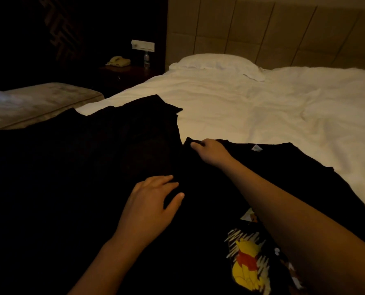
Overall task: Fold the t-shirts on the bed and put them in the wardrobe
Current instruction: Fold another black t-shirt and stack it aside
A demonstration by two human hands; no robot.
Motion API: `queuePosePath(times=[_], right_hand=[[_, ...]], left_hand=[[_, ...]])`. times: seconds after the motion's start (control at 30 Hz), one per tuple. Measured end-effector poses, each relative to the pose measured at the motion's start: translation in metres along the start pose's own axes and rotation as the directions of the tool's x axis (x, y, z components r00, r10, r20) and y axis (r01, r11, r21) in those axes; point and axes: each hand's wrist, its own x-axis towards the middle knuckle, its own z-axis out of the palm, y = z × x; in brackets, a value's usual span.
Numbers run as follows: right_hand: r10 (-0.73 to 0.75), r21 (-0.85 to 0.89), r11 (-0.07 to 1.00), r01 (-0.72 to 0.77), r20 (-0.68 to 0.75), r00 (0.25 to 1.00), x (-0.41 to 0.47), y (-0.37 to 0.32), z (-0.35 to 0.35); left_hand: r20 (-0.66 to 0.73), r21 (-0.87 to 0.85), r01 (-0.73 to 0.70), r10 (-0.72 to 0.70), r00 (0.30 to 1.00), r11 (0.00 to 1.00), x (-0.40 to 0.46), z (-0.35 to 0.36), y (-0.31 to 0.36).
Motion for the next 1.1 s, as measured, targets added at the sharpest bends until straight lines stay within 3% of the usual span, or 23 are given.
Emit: queuePosePath(times=[0.23, 0.4, 0.53, 0.73, 0.87, 0.97, 1.1], right_hand=[[-0.023, 0.023, 0.999, 0.028, -0.199, 0.98, 0.02, 0.004, 0.017], [-0.003, -0.015, 1.0, -0.001, -0.26, 0.966, 0.012, 0.009, 0.024], [-0.085, -0.206, 0.978, 0.014, -0.339, 0.937, -0.022, 0.009, 0.01], [-0.219, -0.399, 0.91, 0.113, -0.23, 0.948, -0.105, 0.029, 0.0], [-0.152, -0.473, 0.876, 0.093, -0.087, 0.985, -0.136, 0.046, 0.004], [-0.151, -0.411, 0.906, 0.103, -0.086, 0.985, -0.151, 0.049, -0.002], [-0.151, -0.285, 0.956, 0.067, -0.283, 0.947, -0.18, 0.055, -0.028]], left_hand=[[0.056, -0.029, -0.05, 0.052, 0.997, 0.998, 0.0, -0.003, -0.003], [0.017, -0.033, -0.037, 0.037, 0.999, 0.999, -0.003, 0.001, -0.004], [0.078, -0.032, -0.13, 0.132, 0.988, 0.991, -0.005, -0.001, -0.001], [0.179, 0.078, -0.185, 0.169, 0.969, 0.98, -0.005, 0.002, 0.0], [0.222, 0.134, -0.174, 0.141, 0.965, 0.976, -0.006, -0.003, 0.006], [0.255, 0.22, -0.193, 0.134, 0.958, 0.956, -0.006, -0.009, 0.016], [0.264, 0.19, -0.187, 0.133, 0.955, 0.964, -0.006, -0.014, 0.04]])
